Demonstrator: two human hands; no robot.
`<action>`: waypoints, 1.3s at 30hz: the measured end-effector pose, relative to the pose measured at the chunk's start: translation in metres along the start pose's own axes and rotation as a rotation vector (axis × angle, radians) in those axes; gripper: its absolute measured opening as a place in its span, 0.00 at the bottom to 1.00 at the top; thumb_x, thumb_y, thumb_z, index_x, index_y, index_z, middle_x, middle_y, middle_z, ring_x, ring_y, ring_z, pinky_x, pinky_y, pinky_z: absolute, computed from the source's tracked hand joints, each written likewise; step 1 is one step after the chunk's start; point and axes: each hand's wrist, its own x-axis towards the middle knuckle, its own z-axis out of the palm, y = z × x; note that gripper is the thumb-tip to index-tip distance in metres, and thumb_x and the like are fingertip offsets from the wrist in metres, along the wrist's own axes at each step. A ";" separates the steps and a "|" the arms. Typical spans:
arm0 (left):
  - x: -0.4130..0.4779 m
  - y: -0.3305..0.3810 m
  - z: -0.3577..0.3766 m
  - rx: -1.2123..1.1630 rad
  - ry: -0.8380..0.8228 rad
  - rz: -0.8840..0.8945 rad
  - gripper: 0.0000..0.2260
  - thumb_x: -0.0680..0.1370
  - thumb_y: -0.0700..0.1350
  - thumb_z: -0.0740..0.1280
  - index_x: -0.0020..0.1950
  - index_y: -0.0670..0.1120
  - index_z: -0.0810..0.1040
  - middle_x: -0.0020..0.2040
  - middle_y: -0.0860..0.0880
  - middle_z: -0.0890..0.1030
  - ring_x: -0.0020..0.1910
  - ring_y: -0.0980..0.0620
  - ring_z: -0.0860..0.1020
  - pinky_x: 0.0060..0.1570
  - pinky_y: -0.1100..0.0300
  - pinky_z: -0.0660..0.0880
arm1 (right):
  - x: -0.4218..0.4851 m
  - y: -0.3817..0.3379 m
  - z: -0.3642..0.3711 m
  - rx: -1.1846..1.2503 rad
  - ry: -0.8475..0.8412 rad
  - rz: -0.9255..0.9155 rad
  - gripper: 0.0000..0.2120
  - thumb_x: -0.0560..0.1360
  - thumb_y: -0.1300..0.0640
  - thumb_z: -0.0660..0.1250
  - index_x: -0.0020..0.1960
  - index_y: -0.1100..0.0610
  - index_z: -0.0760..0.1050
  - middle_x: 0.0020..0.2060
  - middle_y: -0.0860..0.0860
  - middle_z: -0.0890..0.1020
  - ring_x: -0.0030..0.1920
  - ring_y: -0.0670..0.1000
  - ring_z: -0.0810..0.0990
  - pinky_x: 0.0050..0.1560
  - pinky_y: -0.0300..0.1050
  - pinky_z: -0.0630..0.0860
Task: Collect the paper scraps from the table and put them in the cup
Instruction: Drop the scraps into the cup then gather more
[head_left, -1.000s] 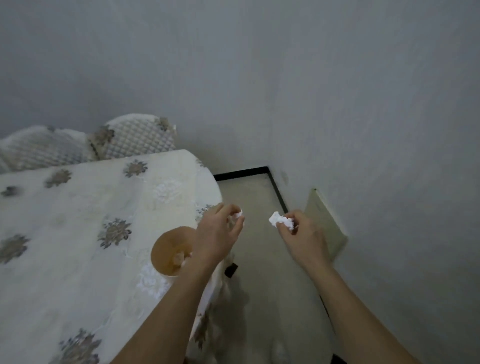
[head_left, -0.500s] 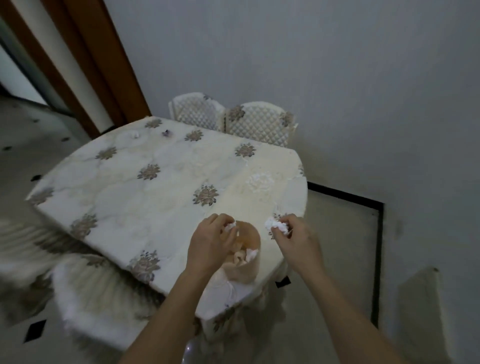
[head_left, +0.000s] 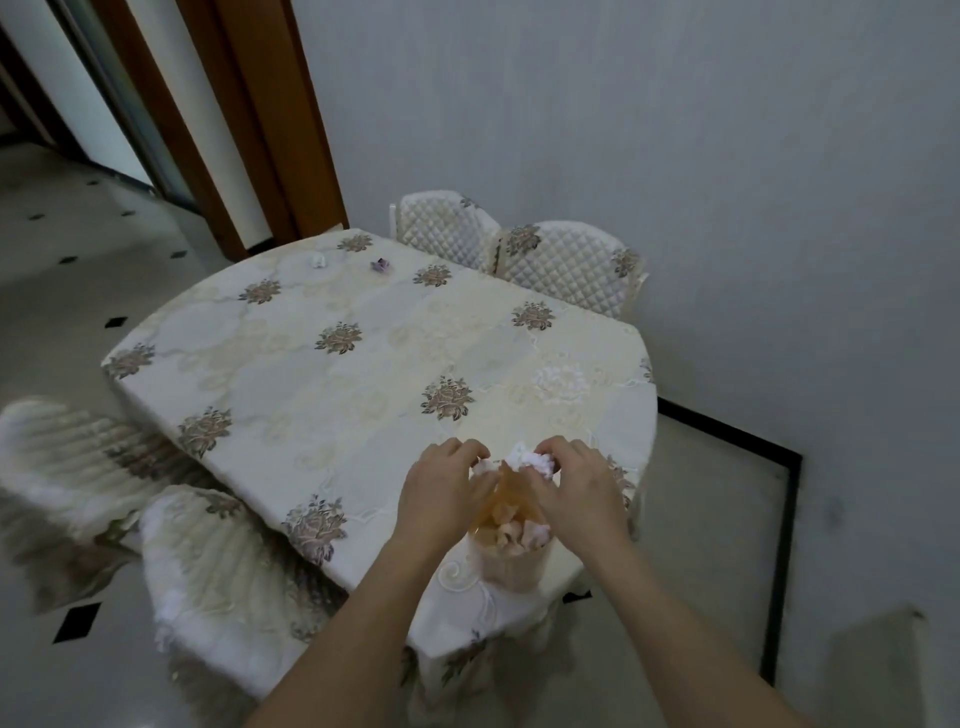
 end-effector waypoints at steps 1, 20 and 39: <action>0.001 -0.001 0.003 0.055 -0.072 -0.023 0.16 0.77 0.58 0.65 0.62 0.53 0.75 0.56 0.52 0.78 0.56 0.48 0.74 0.51 0.54 0.71 | 0.000 0.003 0.001 -0.054 -0.053 -0.001 0.15 0.75 0.45 0.67 0.59 0.50 0.75 0.49 0.49 0.78 0.51 0.53 0.75 0.49 0.49 0.73; 0.028 -0.009 -0.010 0.243 0.045 0.124 0.22 0.75 0.61 0.61 0.65 0.53 0.75 0.61 0.51 0.79 0.62 0.48 0.75 0.57 0.49 0.72 | 0.023 0.002 -0.012 -0.313 0.012 -0.121 0.21 0.72 0.43 0.64 0.63 0.50 0.75 0.56 0.49 0.79 0.58 0.53 0.75 0.55 0.51 0.73; -0.045 -0.056 -0.100 0.435 0.287 -0.190 0.22 0.74 0.61 0.60 0.62 0.51 0.77 0.56 0.51 0.81 0.56 0.47 0.78 0.50 0.50 0.74 | 0.035 -0.086 0.012 -0.188 -0.098 -0.522 0.21 0.71 0.45 0.66 0.61 0.50 0.76 0.54 0.50 0.79 0.57 0.54 0.76 0.53 0.53 0.75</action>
